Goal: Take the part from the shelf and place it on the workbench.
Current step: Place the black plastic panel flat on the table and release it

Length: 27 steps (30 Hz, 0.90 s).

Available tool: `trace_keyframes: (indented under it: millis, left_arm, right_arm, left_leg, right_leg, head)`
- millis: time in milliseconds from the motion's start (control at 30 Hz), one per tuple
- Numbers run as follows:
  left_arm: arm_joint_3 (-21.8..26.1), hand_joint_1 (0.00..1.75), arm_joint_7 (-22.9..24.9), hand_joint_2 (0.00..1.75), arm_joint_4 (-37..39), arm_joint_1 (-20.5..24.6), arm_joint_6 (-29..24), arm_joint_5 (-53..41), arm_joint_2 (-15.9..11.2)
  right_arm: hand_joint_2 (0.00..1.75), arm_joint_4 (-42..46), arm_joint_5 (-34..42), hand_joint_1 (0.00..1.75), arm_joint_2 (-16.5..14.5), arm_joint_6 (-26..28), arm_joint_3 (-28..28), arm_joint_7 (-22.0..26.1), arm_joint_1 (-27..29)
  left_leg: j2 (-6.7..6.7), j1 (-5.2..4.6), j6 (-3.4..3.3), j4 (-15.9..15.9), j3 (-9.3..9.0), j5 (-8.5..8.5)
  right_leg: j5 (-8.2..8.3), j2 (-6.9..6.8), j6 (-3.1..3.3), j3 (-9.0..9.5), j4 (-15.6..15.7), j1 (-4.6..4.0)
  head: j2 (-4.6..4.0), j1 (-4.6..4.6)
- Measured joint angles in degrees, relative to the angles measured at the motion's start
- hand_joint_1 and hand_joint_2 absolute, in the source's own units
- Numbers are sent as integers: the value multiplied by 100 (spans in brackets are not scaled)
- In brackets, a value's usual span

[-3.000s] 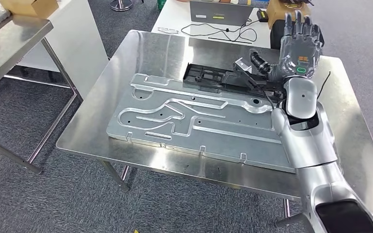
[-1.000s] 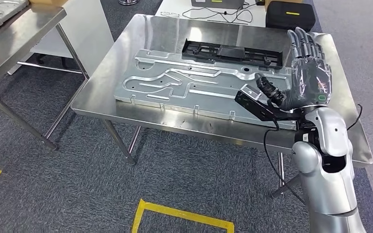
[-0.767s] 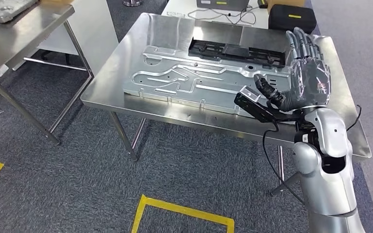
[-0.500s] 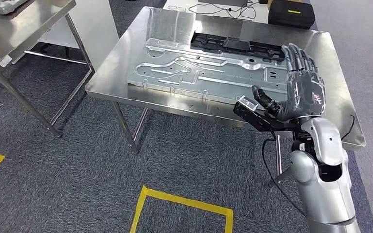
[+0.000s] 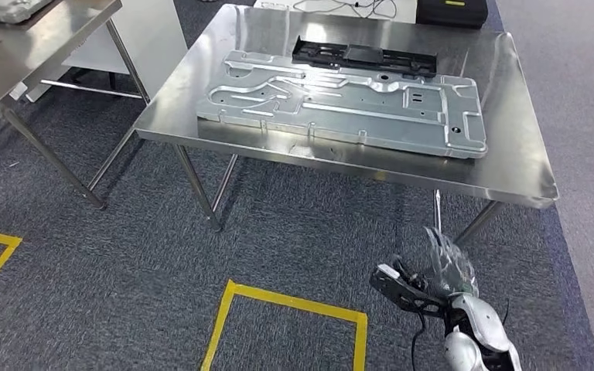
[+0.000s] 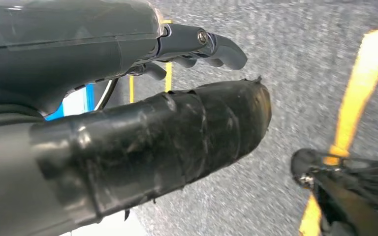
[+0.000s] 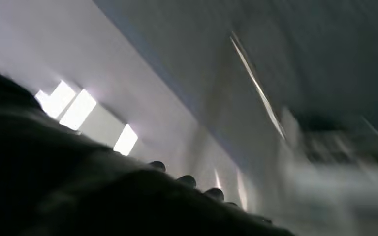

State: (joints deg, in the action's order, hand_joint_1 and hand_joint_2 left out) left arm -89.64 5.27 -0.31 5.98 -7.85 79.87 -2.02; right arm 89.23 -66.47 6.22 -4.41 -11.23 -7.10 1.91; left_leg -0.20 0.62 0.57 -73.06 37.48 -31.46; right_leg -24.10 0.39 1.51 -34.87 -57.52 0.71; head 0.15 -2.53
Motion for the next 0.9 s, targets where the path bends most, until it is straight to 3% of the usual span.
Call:
trace_keyframes:
  millis: [33, 67, 133, 167, 233, 267, 300, 333, 400, 433, 467, 500, 567, 633, 667, 733, 767, 833, 900]
  left_arm:
    - [0, 0, 3, 0, 0, -1, -8, 1, 0]
    - [0, 0, 10, 0, 1, -1, -15, 1, -3]
    - [0, 0, 44, 0, 2, -6, -19, -4, -1]
    - [0, 0, 70, 0, 2, -2, -20, -9, 5]
    - [0, 0, 111, 0, 2, 19, -19, -21, 33]
    - [0, 0, 123, 0, 2, 31, -18, -24, 52]
    - [0, 0, 127, 0, 2, 37, -17, -26, 69]
    - [0, 0, 129, 0, 2, 32, -17, -28, 85]
    - [0, 0, 137, 0, 2, 10, -17, -32, 96]
    - [0, 0, 140, 0, 2, 6, -16, -33, 98]
    - [0, 0, 144, 0, 2, 12, -14, -33, 99]
    - [0, 0, 144, 0, 2, 22, -5, -34, 102]
    - [0, 0, 139, 0, 2, 46, 21, -39, 107]
    - [0, 0, 100, 0, 2, 46, 46, -21, 113]
    - [0, 0, 60, 0, 2, 44, 52, 7, 116]
    - [2, 0, -39, 0, 2, 17, 45, 91, 129]
    - [3, 0, -84, 0, 2, 4, 39, 132, 136]
    - [6, 0, -156, 0, 2, -44, 33, 192, 149]
    - [7, 0, -223, 0, 2, -90, 33, 227, 158]
  right_arm:
    - [0, -250, -5, 0, -114, -13, 197, 2, 123]
    - [0, -503, -12, 0, -233, -59, 410, -9, 212]
    - [0, -1114, -39, 0, -441, -141, 905, -21, 275]
    - [0, -1530, -86, 0, -518, -98, 1209, 37, 270]
    - [0, -2525, -231, 0, -624, 153, 1931, 272, 252]
    - [0, -2989, -314, 0, -658, 280, 2275, 386, 251]
    - [0, -3370, -399, 0, -694, 369, 2579, 465, 248]
    - [0, -3656, -484, 0, -730, 411, 2821, 507, 233]
    - [0, -4065, -659, 0, -816, 375, 3187, 537, 176]
    - [0, -4218, -718, 0, -862, 312, 3340, 530, 156]
    - [0, -4349, -741, 0, -904, 223, 3487, 494, 147]
    - [0, -4475, -707, 0, -938, 119, 3647, 420, 138]
    - [0, -4793, -476, 0, -972, -74, 4088, 173, 84]
    - [0, -5248, -21, 0, -979, -180, 4764, -125, -28]
    - [0, -5478, 266, 0, -992, -199, 5156, -244, -69]
    - [0, -5805, 821, 0, -1062, -215, 5941, -361, -84]
    - [0, -5889, 1035, 0, -1133, -242, 6298, -371, -75]
    - [0, -5950, 1289, 0, -1307, -339, 6914, -339, -96]
    - [0, -5952, 1366, 0, -1479, -459, 7380, -238, -142]
  left_leg:
    - [-48, 0, -22, 282, -266, 152]
    - [-176, -1, -63, 702, -585, 186]
    - [-411, -11, -135, 1451, -1076, 74]
    - [-466, -25, -168, 1633, -1169, 1]
    - [-364, -41, -238, 1712, -1147, 81]
    - [-295, -33, -290, 1734, -1109, 151]
    - [-216, -21, -338, 1761, -1056, 227]
    - [-121, -7, -371, 1775, -991, 297]
    - [82, -9, -393, 1765, -835, 407]
    - [182, -10, -387, 1752, -754, 461]
    - [274, -11, -376, 1728, -664, 514]
    - [353, -10, -360, 1690, -567, 559]
    - [485, -11, -312, 1570, -372, 624]
    - [586, -21, -243, 1430, -239, 659]
    - [635, -25, -200, 1390, -211, 685]
    - [720, -8, -103, 1376, -194, 749]
    - [672, 14, -52, 1350, -177, 706]
    - [399, 47, 12, 1038, -74, 297]
    - [128, 50, 8, 368, 63, -319]
  right_leg:
    - [50, 44, -20, -94, -35, 4]
    - [98, 95, -46, -180, -72, 6]
    - [201, 201, -116, -281, -107, 16]
    - [261, 248, -163, -297, -92, 26]
    - [362, 312, -255, -307, -37, 42]
    - [302, 287, -277, -342, -70, 48]
    - [122, 227, -291, -406, -202, 51]
    - [-161, 145, -298, -493, -447, 60]
    - [-734, 35, -351, -673, -1162, 72]
    - [-839, 12, -386, -706, -1482, 86]
    - [-798, -7, -419, -667, -1678, 108]
    - [-644, -30, -447, -532, -1695, 135]
    - [-404, -163, -480, 16, -1219, 177]
    - [-560, -348, -446, 612, -451, 155]
    - [-674, -397, -400, 763, -196, 127]
    - [-711, -347, -273, 758, -45, 91]
    - [-655, -308, -213, 701, -41, 89]
    - [-518, -221, -97, 561, -27, 88]
    - [-374, -99, -28, 377, -35, 45]
  head:
    - [0, 0]
    - [0, -1]
    - [0, 1]
    - [0, 0]
    - [0, 2]
    - [0, 4]
    - [0, 8]
    - [0, 12]
    - [0, 17]
    - [0, 19]
    - [0, 18]
    - [0, 19]
    - [0, 19]
    - [0, 19]
    - [0, 19]
    - [0, 19]
    - [0, 19]
    - [0, 16]
    - [0, 13]
